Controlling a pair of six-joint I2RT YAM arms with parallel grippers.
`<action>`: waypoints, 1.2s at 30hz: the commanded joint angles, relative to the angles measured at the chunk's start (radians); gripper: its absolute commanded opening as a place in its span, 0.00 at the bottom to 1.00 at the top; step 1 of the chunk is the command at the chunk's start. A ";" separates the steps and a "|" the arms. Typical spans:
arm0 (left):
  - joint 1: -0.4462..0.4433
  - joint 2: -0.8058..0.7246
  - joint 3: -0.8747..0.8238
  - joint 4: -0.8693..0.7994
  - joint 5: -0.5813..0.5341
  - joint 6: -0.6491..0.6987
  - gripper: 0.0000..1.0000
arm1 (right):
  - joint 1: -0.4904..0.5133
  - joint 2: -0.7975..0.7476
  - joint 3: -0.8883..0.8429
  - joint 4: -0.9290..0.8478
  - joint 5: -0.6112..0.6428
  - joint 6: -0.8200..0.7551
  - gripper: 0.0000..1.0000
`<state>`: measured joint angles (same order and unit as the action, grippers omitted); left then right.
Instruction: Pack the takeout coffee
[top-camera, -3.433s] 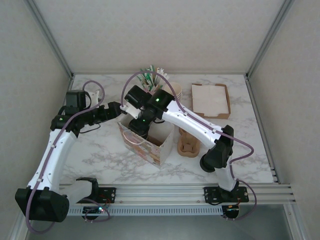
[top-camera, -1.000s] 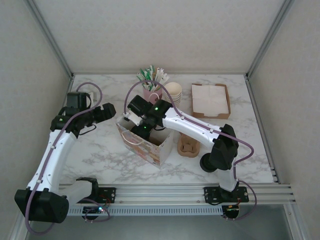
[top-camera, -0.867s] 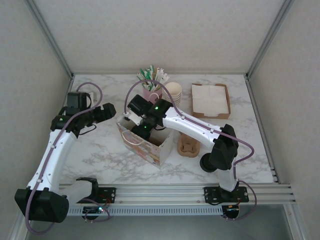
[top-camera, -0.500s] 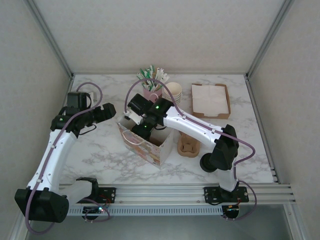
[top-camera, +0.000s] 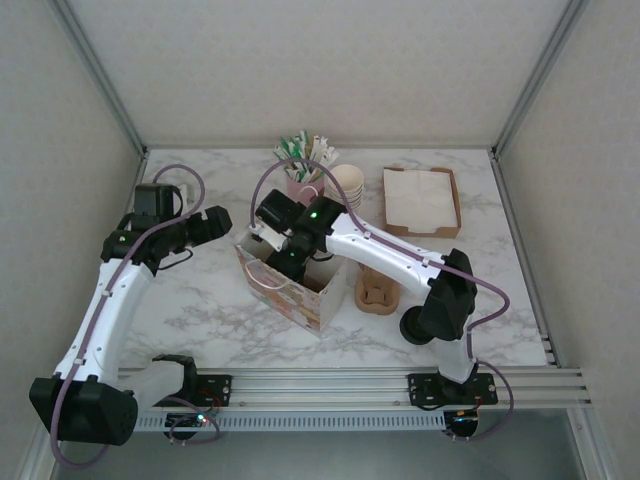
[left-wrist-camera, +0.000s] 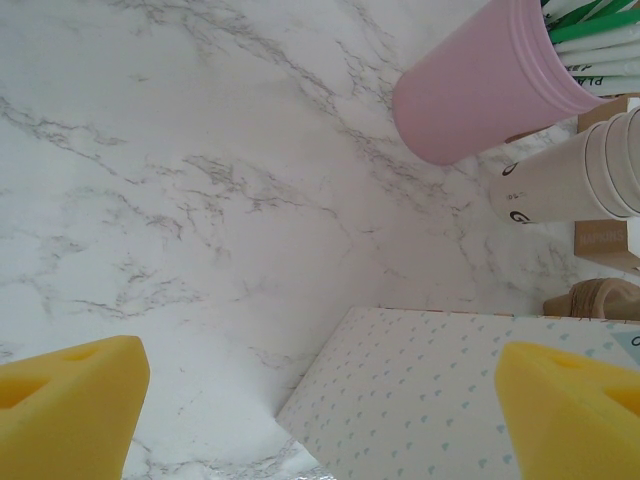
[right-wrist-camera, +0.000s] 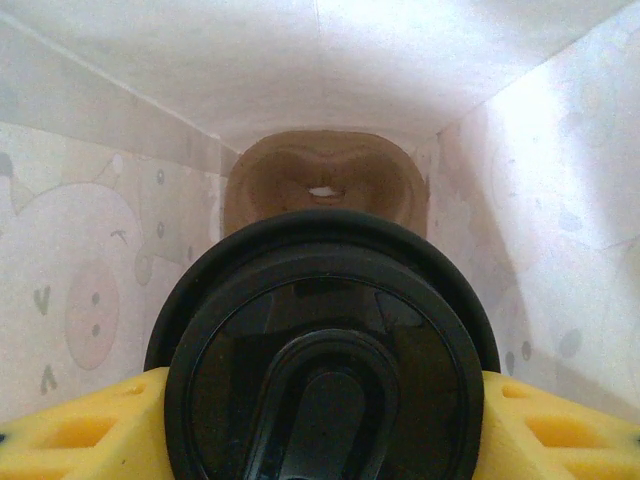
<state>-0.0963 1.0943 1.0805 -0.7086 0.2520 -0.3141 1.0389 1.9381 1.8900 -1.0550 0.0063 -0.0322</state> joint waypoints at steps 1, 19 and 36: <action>0.005 0.007 0.016 -0.021 -0.006 -0.001 0.89 | 0.007 0.030 -0.017 -0.001 -0.006 0.018 0.56; 0.004 0.006 0.016 -0.020 -0.005 0.001 0.89 | 0.031 0.090 -0.096 -0.013 0.046 0.032 0.56; 0.005 0.008 0.015 -0.018 -0.003 -0.003 0.89 | 0.026 -0.003 -0.132 0.042 -0.066 0.089 0.56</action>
<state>-0.0963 1.0943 1.0805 -0.7086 0.2520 -0.3141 1.0611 1.9293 1.7912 -0.9062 0.0284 0.0101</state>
